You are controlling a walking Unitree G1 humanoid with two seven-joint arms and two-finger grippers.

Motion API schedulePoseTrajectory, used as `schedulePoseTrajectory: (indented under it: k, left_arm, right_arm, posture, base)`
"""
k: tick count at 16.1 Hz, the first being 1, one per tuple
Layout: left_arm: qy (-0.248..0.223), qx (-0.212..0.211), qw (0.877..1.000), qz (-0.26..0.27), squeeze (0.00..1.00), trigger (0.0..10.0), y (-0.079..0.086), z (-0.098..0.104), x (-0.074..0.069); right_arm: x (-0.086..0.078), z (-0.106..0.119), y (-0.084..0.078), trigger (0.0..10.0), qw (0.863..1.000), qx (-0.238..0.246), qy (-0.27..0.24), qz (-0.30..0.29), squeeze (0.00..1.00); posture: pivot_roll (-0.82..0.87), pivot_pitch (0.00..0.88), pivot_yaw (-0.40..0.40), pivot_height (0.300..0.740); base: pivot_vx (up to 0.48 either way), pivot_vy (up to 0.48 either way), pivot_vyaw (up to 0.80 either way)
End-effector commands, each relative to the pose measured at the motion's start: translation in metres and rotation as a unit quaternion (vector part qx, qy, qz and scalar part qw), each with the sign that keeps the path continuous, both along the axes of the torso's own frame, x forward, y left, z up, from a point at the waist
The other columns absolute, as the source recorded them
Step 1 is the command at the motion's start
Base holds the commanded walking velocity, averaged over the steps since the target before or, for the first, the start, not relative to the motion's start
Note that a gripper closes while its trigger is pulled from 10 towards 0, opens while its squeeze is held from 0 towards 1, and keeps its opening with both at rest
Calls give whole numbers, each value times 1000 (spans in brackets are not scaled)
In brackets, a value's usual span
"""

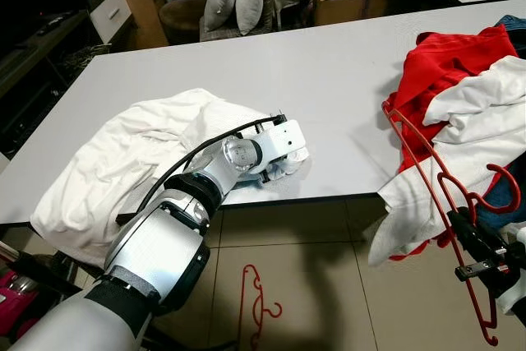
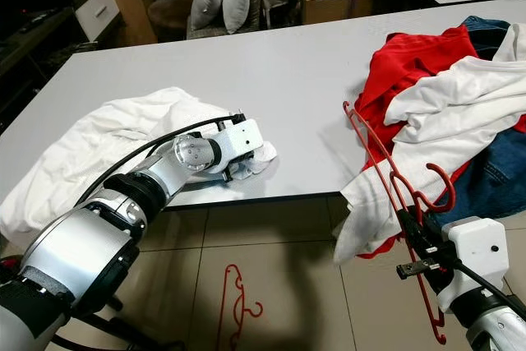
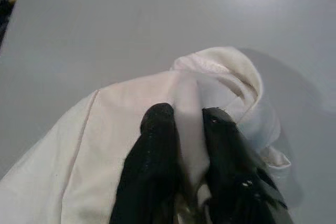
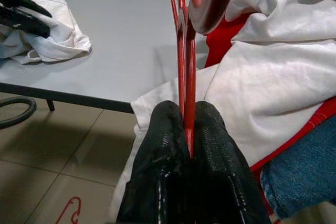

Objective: Hang hanger

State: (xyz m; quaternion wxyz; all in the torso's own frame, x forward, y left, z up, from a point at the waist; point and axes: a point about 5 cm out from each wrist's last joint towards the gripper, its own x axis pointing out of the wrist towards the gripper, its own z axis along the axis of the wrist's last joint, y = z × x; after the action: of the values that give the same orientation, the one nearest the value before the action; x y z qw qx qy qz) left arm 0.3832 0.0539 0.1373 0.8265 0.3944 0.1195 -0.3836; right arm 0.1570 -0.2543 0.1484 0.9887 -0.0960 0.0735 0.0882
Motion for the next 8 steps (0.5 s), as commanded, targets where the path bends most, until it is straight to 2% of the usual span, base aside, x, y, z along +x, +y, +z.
schedulePoseTrajectory:
  k: [1,3,5,6,7,8]
  left_arm:
    - [-2,-13,1000,0,0,0,0,10,4]
    - [14,-84,996,21,0,0,-1,23,8]
    - [12,-135,990,48,0,0,2,36,14]
    - [2,-157,985,65,0,0,6,44,18]
    - [-31,-198,974,102,0,0,18,67,27]
    - [-47,-214,969,117,0,0,24,79,31]
  right_arm:
    - [-1,6,6,10000,1000,0,-9,13,0]
    - [0,6,7,10000,1000,2,-13,16,0]
    - [2,6,11,10000,999,6,-18,26,0]
    - [3,7,13,10000,999,10,-20,30,0]
    - [6,6,17,10000,999,15,-22,40,0]
    - [8,5,20,10000,999,17,-22,45,0]
  posture:
    - [-206,29,169,740]
    - [-199,26,171,740]
    - [-197,25,172,740]
    - [-189,22,168,740]
    - [-176,19,161,740]
    - [-173,18,160,740]
  base:
    - [0,0,0]
    - [0,0,0]
    - [0,0,0]
    - [0,0,0]
    - [0,0,0]
    - [0,0,0]
